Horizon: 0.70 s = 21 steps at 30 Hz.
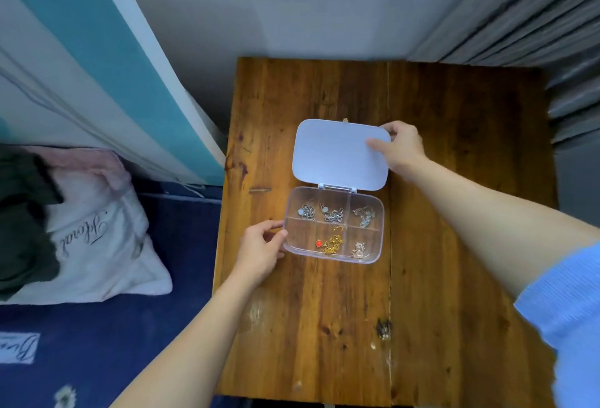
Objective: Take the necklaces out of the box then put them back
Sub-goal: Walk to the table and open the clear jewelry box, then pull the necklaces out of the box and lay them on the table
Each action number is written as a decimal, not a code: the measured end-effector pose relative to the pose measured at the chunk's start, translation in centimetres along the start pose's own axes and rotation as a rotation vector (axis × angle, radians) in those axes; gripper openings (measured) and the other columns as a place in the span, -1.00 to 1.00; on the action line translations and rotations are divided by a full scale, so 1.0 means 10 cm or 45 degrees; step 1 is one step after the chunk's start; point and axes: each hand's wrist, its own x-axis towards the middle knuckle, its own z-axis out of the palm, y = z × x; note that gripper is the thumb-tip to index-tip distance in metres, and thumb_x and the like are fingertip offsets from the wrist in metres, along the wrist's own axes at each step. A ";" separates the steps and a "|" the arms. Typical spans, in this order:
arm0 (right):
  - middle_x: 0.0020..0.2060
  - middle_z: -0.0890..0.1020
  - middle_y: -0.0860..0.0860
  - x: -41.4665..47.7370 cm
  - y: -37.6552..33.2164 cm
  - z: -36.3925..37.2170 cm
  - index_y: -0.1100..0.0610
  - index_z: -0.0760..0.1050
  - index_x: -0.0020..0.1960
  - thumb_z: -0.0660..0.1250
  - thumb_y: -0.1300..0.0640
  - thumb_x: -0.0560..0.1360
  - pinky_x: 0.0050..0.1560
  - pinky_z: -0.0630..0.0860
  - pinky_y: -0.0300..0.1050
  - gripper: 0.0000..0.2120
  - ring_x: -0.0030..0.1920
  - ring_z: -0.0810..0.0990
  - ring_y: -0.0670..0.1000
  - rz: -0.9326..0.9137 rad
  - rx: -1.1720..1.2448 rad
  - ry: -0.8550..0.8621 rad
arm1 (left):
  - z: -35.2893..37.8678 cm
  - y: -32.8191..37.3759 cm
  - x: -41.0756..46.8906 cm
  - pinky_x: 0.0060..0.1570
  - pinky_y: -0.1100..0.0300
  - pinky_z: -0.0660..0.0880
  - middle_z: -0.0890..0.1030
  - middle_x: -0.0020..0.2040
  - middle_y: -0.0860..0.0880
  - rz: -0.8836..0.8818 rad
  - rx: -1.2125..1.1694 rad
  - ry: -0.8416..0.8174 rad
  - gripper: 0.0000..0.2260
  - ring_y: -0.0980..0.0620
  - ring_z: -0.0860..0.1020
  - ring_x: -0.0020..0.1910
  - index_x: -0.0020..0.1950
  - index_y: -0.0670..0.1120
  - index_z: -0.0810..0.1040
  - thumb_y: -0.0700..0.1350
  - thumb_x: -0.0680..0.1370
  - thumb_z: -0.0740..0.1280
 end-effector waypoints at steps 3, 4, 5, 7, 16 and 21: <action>0.03 0.56 0.06 0.09 0.02 0.11 0.10 0.50 0.12 0.43 0.08 0.47 -0.28 0.42 -0.22 -0.74 -0.05 0.50 0.05 0.050 -0.069 0.034 | 0.02 0.00 -0.03 -0.25 0.26 0.62 0.65 -0.05 -0.11 -0.010 -0.055 0.021 -0.76 -0.02 0.66 -0.16 0.25 -0.09 0.57 -0.17 0.59 0.30; 0.05 0.57 0.08 0.09 0.03 0.15 0.12 0.50 0.15 0.42 0.09 0.47 -0.27 0.42 -0.21 -0.72 -0.06 0.49 0.04 0.062 -0.105 0.050 | 0.02 0.00 -0.04 -0.23 0.24 0.62 0.65 -0.04 -0.10 -0.018 -0.062 0.027 -0.76 -0.01 0.66 -0.17 0.25 -0.08 0.57 -0.17 0.59 0.30; 0.07 0.58 0.09 0.09 0.05 0.18 0.13 0.50 0.17 0.41 0.09 0.48 -0.25 0.43 -0.19 -0.71 -0.06 0.48 0.04 0.063 -0.136 0.063 | 0.03 0.00 -0.05 -0.21 0.21 0.63 0.65 -0.03 -0.10 -0.026 -0.069 0.034 -0.76 -0.02 0.66 -0.18 0.25 -0.08 0.57 -0.16 0.59 0.30; 0.11 0.59 0.10 0.06 0.08 0.20 0.13 0.50 0.20 0.38 0.04 0.49 -0.19 0.42 -0.16 -0.68 -0.04 0.49 0.06 0.040 -0.198 0.075 | 0.03 0.00 -0.06 -0.20 0.21 0.63 0.65 -0.04 -0.09 -0.037 -0.089 0.045 -0.76 -0.02 0.67 -0.18 0.24 -0.08 0.57 -0.16 0.59 0.30; 0.07 0.60 0.03 -0.50 -0.18 0.08 0.05 0.57 0.11 0.36 -0.01 0.51 -0.08 0.50 -0.08 -0.78 0.02 0.57 0.05 -0.378 -0.343 0.190 | 0.02 0.00 -0.08 -0.09 0.07 0.65 0.66 -0.04 -0.10 -0.060 -0.134 0.026 -0.75 -0.05 0.67 -0.16 0.26 -0.10 0.56 -0.14 0.58 0.30; -0.15 0.69 -0.06 -1.19 -0.27 0.46 0.02 0.63 -0.06 0.34 0.06 0.49 -0.14 0.56 -0.02 -0.89 -0.13 0.62 0.03 -0.750 -0.493 -0.313 | -0.01 -0.03 -0.06 -0.07 0.06 0.64 0.67 -0.05 -0.17 -0.023 -0.194 -0.030 -0.75 -0.10 0.66 -0.11 0.26 -0.15 0.56 -0.16 0.58 0.31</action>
